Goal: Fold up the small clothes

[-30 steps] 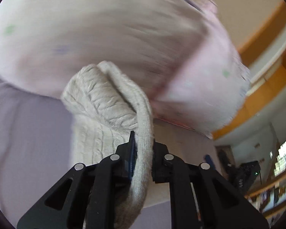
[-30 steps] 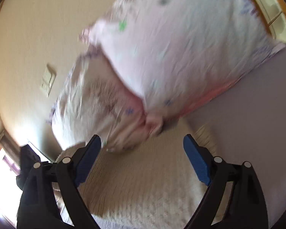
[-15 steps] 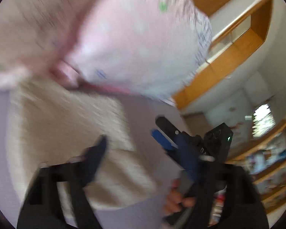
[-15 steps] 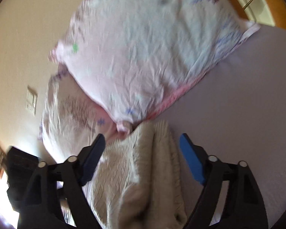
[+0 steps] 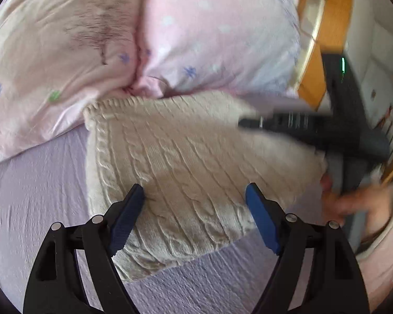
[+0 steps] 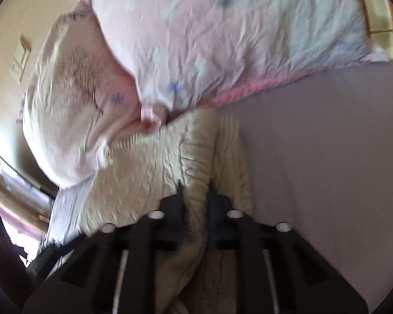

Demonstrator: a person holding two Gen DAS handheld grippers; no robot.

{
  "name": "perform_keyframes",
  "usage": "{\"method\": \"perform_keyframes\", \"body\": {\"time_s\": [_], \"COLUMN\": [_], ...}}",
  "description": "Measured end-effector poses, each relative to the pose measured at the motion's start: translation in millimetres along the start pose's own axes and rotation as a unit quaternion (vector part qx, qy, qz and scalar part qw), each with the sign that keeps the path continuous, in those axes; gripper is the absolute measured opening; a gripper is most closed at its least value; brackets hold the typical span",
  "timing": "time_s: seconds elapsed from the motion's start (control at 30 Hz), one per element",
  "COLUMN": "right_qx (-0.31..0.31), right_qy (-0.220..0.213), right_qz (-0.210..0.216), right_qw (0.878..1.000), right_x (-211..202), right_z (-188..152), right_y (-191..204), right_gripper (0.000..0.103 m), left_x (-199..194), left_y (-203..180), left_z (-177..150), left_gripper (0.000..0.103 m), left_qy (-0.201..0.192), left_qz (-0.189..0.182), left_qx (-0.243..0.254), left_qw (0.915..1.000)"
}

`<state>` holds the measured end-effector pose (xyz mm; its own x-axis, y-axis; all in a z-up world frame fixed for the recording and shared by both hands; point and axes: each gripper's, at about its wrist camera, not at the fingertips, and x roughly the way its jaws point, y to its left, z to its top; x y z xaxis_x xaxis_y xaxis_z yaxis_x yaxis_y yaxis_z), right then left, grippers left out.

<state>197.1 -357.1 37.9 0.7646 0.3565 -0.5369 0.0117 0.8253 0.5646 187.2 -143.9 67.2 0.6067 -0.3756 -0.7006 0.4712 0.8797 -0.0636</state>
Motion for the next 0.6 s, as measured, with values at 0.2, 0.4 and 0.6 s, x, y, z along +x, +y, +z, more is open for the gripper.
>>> {"method": "perform_keyframes", "body": {"time_s": [0.2, 0.4, 0.6], "right_qx": [0.038, 0.09, 0.096], "right_qy": [0.003, 0.052, 0.079], "right_qz": [0.015, 0.047, 0.069], "right_qw": [0.999, 0.993, 0.99], "right_x": [-7, 9, 20], "right_z": [5, 6, -1], "right_y": [-13, -35, -37], "right_gripper": [0.056, 0.076, 0.062], "left_x": [-25, -6, 37], "left_y": [27, 108, 121], "left_z": [5, 5, -9], "left_gripper": [0.08, 0.082, 0.083], "left_qy": [-0.048, 0.0, 0.052], "left_qz": [-0.036, -0.058, -0.143], "left_qx": [-0.088, -0.234, -0.292], "left_qw": [0.9943, 0.9705, 0.9442]}}
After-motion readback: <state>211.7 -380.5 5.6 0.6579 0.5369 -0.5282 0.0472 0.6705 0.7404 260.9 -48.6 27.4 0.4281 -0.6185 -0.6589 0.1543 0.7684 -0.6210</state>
